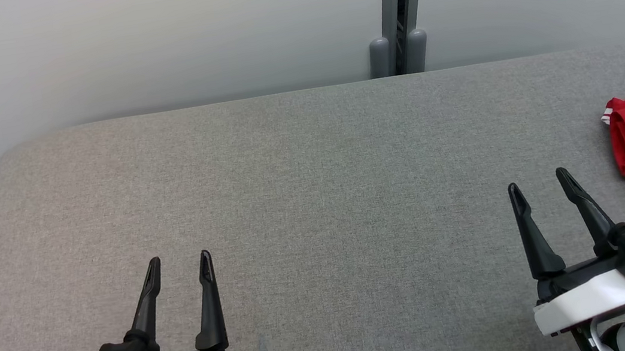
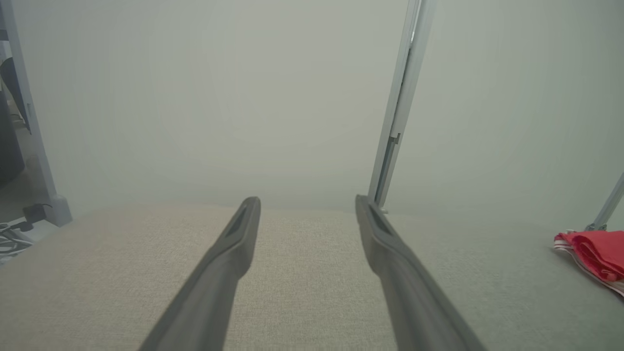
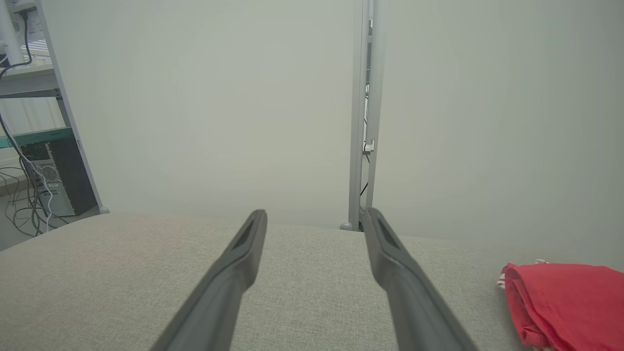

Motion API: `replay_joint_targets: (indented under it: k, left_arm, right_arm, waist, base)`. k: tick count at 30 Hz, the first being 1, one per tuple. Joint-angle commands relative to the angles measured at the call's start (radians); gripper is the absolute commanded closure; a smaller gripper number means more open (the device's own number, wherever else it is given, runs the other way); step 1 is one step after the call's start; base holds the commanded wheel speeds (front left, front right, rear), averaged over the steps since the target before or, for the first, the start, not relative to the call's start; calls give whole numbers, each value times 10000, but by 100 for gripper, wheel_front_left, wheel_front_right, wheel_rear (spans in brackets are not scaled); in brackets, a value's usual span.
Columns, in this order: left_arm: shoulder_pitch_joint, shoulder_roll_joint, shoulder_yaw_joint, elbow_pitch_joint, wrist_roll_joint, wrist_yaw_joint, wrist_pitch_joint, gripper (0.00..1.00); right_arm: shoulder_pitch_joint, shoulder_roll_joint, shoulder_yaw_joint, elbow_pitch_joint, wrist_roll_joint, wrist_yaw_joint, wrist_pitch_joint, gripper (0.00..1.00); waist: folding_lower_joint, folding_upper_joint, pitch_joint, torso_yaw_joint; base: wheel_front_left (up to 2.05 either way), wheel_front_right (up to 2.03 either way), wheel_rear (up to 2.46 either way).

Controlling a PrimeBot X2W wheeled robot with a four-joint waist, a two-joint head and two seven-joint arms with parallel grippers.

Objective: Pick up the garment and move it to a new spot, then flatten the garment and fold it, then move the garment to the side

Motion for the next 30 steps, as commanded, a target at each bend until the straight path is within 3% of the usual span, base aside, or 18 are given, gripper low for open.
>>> replay_joint_targets:
  k: [1, 11, 18, 29, 30]
  left_arm:
    - [-64, 29, 3, 55, -6, 25, -34, 0]
    - [18, 32, 214, 242, -431, -229, -34, 0]
    - [26, 32, 302, 225, -724, -664, -35, 0]
    - [79, 30, 431, 441, -1556, -810, -35, 0]
    - [52, -4, 378, 460, -1553, -790, 6, 100]
  right_arm:
    - [39, -18, -8, 9, 7, -6, -49, 0]
    - [-7, -17, 83, 175, 294, -4, -49, 0]
    - [-79, -17, 110, 166, 317, -4, -49, 0]
    - [-75, -20, 251, 246, 298, -6, -50, 0]
    - [-5, 17, 278, 263, 293, 2, 2, 100]
  waist:
    - [0, 0, -1, -4]
    - [0, 0, 18, -13]
    - [0, 0, 71, 7]
    - [0, 0, 88, 83]
    - [0, 0, 88, 82]
  base:
    - [0, 0, 0]
    - [0, 0, 0]
    - [0, 0, 0]
    - [0, 0, 0]
    - [0, 0, 0]
